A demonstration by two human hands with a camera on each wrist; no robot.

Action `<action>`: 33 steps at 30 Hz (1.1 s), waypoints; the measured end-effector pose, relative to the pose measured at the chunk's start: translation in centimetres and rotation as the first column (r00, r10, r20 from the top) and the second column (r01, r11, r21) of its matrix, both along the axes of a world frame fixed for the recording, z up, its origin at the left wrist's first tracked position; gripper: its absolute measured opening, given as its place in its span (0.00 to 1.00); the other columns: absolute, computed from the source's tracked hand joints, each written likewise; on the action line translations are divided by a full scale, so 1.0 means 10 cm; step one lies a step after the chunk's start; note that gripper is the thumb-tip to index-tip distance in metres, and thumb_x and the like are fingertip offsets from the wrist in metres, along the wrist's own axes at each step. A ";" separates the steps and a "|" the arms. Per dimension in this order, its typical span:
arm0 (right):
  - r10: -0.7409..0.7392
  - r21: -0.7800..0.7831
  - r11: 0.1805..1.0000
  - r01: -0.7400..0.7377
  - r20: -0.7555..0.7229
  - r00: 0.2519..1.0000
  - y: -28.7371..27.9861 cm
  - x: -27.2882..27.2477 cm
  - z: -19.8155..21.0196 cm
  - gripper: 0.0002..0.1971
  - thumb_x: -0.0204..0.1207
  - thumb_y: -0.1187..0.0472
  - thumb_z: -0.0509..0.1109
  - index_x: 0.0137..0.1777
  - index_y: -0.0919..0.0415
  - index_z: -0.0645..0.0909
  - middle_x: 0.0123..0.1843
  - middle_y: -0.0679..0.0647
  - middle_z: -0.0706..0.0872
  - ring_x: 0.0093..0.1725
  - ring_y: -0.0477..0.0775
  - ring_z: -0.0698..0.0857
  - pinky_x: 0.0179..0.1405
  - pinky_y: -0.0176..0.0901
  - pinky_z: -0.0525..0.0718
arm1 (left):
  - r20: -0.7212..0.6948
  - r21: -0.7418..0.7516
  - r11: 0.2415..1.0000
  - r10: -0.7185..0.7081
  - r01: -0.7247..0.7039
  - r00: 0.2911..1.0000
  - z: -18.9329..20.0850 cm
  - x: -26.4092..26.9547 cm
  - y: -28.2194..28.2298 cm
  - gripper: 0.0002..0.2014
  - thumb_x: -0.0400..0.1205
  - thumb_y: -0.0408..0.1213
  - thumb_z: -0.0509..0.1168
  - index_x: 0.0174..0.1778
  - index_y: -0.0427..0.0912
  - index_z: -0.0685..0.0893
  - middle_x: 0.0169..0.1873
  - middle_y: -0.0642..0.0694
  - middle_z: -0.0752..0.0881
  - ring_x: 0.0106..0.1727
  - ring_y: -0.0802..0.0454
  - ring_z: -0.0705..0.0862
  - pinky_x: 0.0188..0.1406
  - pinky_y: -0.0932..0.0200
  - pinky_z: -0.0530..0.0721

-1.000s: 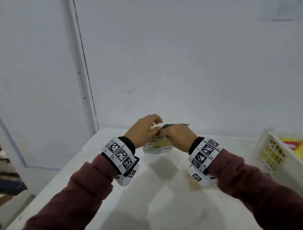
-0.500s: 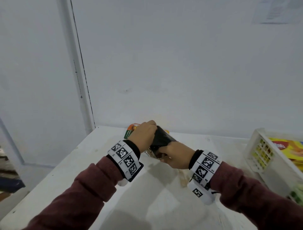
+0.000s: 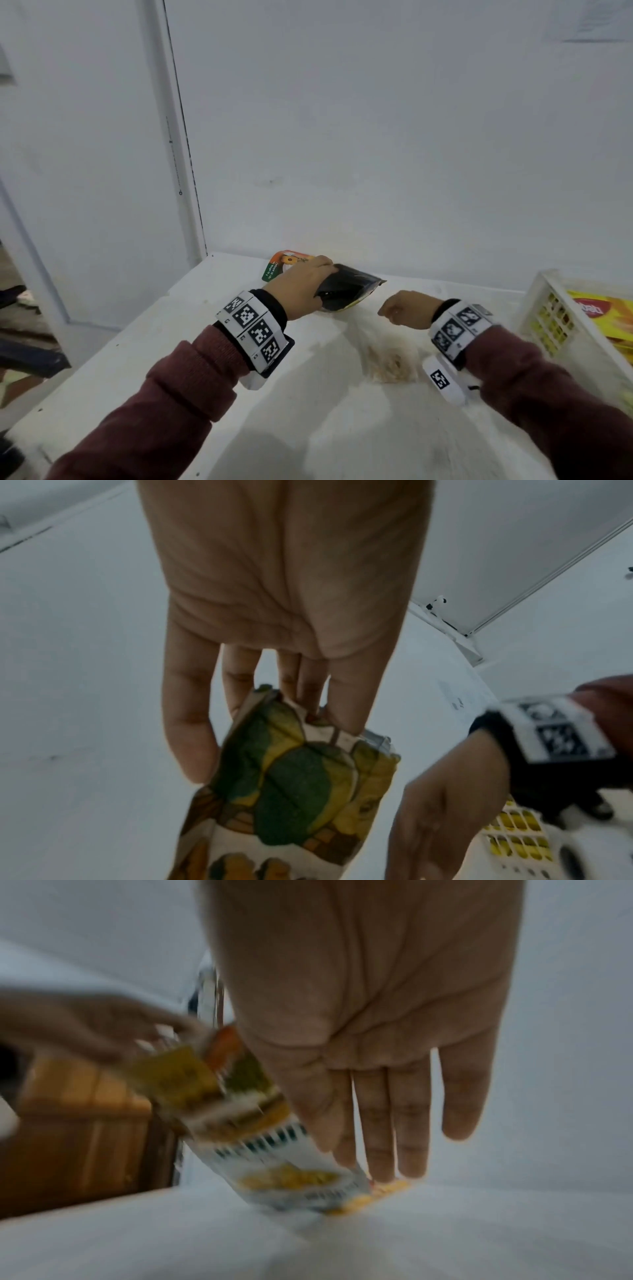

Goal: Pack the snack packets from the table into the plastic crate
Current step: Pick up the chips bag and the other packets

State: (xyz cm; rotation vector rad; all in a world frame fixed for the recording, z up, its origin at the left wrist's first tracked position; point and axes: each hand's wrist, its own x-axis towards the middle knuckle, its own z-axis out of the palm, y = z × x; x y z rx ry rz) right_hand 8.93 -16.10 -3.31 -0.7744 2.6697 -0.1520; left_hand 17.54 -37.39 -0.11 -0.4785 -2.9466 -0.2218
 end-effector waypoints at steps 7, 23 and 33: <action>-0.162 0.168 0.973 0.161 -0.008 0.987 -0.16 -0.40 -0.51 0.27 0.85 0.55 0.56 0.81 0.59 0.55 0.82 0.55 0.60 0.80 0.54 0.62 0.76 0.40 0.58 | 0.026 -0.012 0.999 0.037 -0.037 0.999 0.02 0.01 0.02 0.29 0.80 0.30 0.61 0.78 0.41 0.64 0.76 0.46 0.65 0.75 0.48 0.67 0.73 0.59 0.65; 0.003 -0.458 0.887 0.059 0.133 0.991 0.14 -0.09 0.35 0.12 0.68 0.72 0.75 0.43 0.56 0.78 0.31 0.56 0.83 0.31 0.49 0.78 0.40 0.37 0.76 | 0.000 0.182 0.970 0.165 -0.162 0.986 0.06 -0.02 -0.08 0.24 0.80 0.30 0.61 0.74 0.44 0.72 0.69 0.42 0.73 0.68 0.45 0.73 0.66 0.61 0.70; 0.054 -0.519 0.855 0.000 0.088 0.995 0.24 0.09 -0.03 0.13 0.77 0.67 0.69 0.48 0.47 0.71 0.35 0.50 0.83 0.29 0.51 0.84 0.42 0.39 0.81 | -0.009 0.150 0.977 0.156 -0.153 0.988 0.07 -0.05 -0.11 0.23 0.80 0.32 0.62 0.73 0.43 0.73 0.67 0.41 0.76 0.67 0.44 0.75 0.69 0.57 0.73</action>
